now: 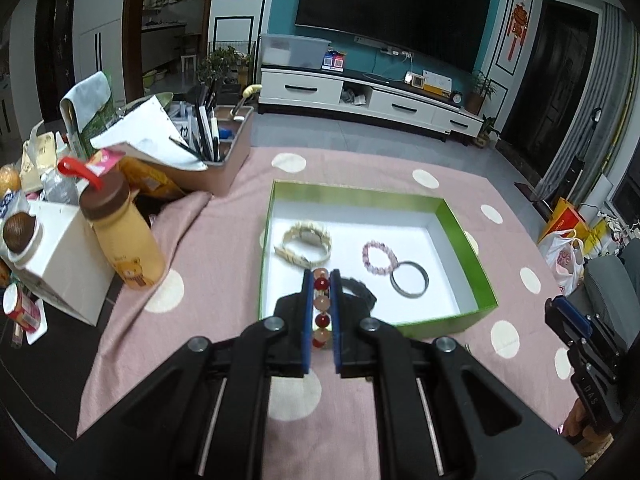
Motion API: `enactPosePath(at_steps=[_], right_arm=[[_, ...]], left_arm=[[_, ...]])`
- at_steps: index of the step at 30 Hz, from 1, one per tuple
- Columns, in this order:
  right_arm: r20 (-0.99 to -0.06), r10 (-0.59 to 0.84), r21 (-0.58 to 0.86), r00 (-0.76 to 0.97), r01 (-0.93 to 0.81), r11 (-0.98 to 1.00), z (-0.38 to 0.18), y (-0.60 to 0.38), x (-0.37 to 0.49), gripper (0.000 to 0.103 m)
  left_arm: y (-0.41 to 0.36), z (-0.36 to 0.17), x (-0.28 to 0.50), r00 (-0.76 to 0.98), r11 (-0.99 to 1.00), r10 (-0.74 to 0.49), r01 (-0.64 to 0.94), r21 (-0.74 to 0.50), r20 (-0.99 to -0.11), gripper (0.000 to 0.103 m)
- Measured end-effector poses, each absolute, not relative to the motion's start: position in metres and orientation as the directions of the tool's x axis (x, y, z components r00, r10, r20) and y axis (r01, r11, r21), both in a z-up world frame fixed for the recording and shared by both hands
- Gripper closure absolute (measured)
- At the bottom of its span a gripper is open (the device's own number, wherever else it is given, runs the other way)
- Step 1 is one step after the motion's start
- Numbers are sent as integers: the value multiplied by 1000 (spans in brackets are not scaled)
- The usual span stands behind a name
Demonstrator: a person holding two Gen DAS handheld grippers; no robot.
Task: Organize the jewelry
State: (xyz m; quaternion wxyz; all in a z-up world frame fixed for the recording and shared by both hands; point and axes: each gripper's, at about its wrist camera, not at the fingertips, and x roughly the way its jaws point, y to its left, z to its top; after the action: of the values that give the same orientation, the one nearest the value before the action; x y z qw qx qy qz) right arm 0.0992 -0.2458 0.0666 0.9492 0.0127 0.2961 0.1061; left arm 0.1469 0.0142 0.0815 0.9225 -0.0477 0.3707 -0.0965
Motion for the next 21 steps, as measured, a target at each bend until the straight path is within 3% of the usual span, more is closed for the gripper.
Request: enactPosePath(at_steps=[21], right_arm=[[-595,170,62,785,-167,984,76,-244,178,84]], left_arm=[[5,72,214,680,988,-157,109,-113,-716,96]])
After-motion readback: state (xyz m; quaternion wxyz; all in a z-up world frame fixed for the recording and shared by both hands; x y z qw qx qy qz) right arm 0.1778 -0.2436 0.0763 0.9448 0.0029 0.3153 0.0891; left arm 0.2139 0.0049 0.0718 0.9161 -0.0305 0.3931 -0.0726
